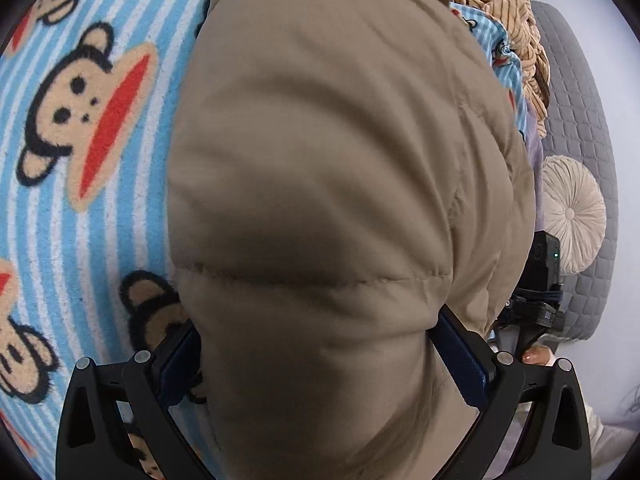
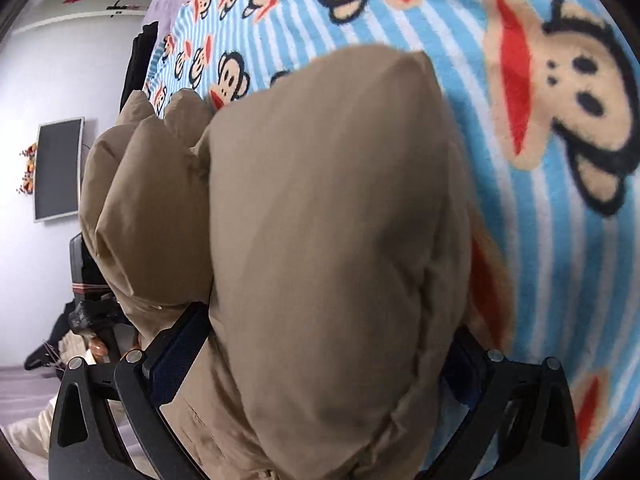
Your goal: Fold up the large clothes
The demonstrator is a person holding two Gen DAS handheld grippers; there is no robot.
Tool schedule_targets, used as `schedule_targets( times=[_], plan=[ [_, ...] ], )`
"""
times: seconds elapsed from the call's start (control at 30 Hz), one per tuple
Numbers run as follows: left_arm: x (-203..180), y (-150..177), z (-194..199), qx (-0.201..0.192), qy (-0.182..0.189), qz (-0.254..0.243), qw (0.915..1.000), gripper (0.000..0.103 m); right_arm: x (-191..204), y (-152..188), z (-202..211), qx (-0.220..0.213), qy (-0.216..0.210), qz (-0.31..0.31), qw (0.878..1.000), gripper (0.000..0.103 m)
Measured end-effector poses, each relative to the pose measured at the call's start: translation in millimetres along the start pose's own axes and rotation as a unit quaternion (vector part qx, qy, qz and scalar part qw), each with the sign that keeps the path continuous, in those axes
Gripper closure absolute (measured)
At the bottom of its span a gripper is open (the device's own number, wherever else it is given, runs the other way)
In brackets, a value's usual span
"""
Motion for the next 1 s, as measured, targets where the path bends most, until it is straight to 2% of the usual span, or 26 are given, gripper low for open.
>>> schedule_targets(
  times=[0.13,0.2,0.27,0.37,0.5,0.63,0.77,0.87,1.0],
  plan=[
    [-12.2,1.9,-3.9,-0.013,-0.007,-0.005,0.9999,0.001,1.3,2.6,-13.8,-0.008,-0.022,-0.042,0.999,0.001],
    [-19.9,7.2,5.1,-0.031,-0.011,-0.019,0.9993,0.011,6.5,6.1,-10.5,-0.02,-0.018,-0.05,0.998,0.011],
    [-24.9,11.6,16.5,-0.043,-0.006,-0.032,0.9985,0.024,16.1,11.4,-2.9,-0.031,-0.018,-0.047,0.998,0.03],
    [-32.7,13.8,32.2,-0.05,0.007,-0.055,0.9972,0.03,38.6,19.5,6.0,-0.042,-0.02,-0.028,0.999,0.044],
    [-38.8,5.7,65.0,-0.063,0.021,-0.09,0.9937,0.03,82.7,27.4,10.3,-0.074,-0.023,0.0,0.997,0.045],
    [-27.6,-12.4,111.8,-0.079,0.028,-0.106,0.9908,0.03,126.0,25.1,-8.0,-0.098,-0.034,0.009,0.995,0.045],
    [-1.3,-32.2,162.3,-0.106,-0.002,-0.118,0.9873,0.03,176.8,3.2,-57.7,-0.093,-0.05,0.027,0.994,0.045],
    [34.4,-51.4,203.4,-0.131,-0.025,-0.101,0.986,0.03,212.6,-20.3,-99.4,-0.081,-0.054,0.048,0.994,0.045],
    [84.0,-77.5,234.6,-0.155,-0.048,-0.067,0.9844,0.03,244.2,-46.4,-148.6,-0.066,-0.05,0.065,0.994,0.045]
  ],
)
Point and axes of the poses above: each gripper's, at about its wrist camera, not at the fingertips, and z roughly against the way its jaws point, x to its left, y to its underside, the point moved 1 cm from there along -z, roughly the way its jaws point, and after that the axes turned 4 degrees about z, right-handed, at the moved point
